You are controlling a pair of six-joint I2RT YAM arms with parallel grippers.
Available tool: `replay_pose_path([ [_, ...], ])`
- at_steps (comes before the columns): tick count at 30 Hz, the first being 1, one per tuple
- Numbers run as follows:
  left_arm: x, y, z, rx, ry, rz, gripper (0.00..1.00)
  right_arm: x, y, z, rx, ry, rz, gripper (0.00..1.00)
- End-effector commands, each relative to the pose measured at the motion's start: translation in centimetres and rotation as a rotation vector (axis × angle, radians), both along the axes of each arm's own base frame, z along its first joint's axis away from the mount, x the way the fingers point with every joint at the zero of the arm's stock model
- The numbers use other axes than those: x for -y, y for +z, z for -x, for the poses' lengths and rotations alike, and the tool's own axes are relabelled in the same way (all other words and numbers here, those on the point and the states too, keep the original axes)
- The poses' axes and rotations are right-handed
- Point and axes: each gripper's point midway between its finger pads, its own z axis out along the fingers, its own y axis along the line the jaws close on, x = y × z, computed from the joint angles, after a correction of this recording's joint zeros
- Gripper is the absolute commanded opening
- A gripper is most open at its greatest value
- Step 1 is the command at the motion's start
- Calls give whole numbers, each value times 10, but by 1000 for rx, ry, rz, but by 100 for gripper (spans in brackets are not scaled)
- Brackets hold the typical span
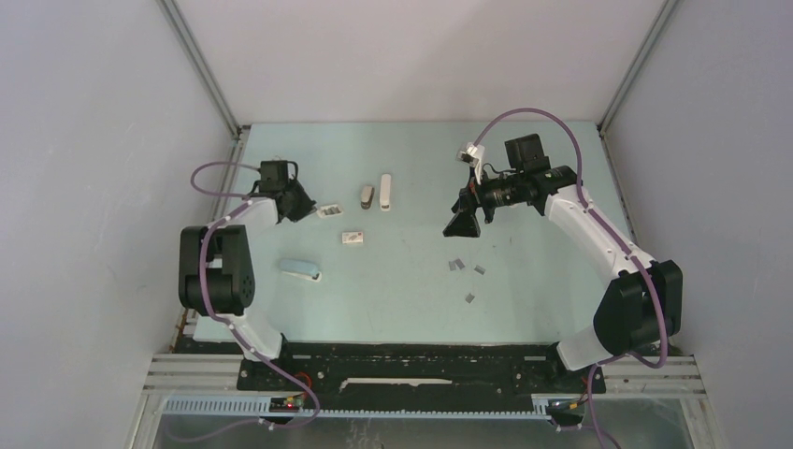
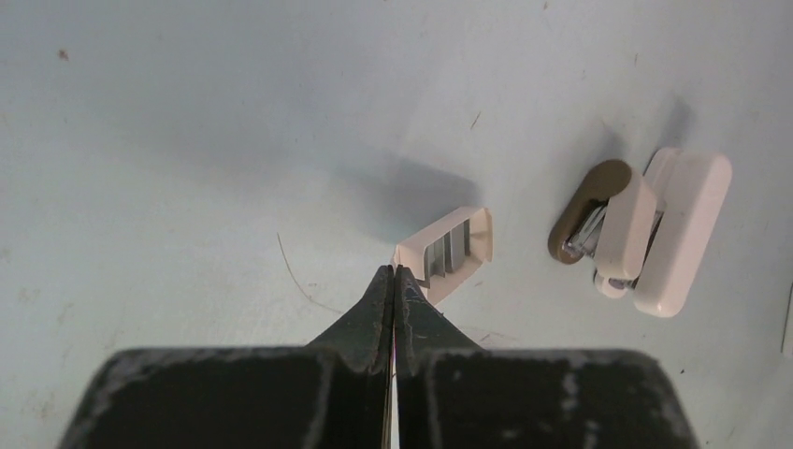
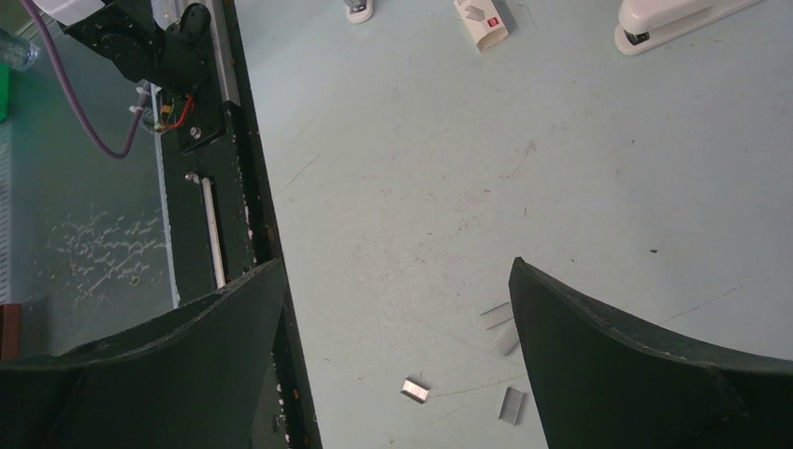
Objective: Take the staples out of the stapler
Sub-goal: Move the staple box to the center of the board.
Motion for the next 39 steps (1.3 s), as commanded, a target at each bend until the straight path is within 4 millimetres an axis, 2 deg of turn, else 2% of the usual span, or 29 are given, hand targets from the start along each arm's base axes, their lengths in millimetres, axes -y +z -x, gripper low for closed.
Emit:
replay_pose_path([
  [1,8,3,15,16,-48,12,0,-2,12,4,38,24,-26,100],
  [5,15,-2,28,16,-60,51,0,-2,14,5,39,24,-31,100],
  [7,28,-5,37,14,-88,64,0,-2,15,6,41,27,-33,100],
  [17,36,-1,72,17,-101,25,0,-2,22,10,51,35,-47,100],
  [20,42,-6,85,3,-115,22,0,-2,25,12,55,38,-53,100],
  [26,63,-23,103,-42,-172,23,0,-2,30,15,63,44,-62,100],
  [39,121,-22,125,-43,-324,72,0,-1,34,18,72,50,-71,100],
])
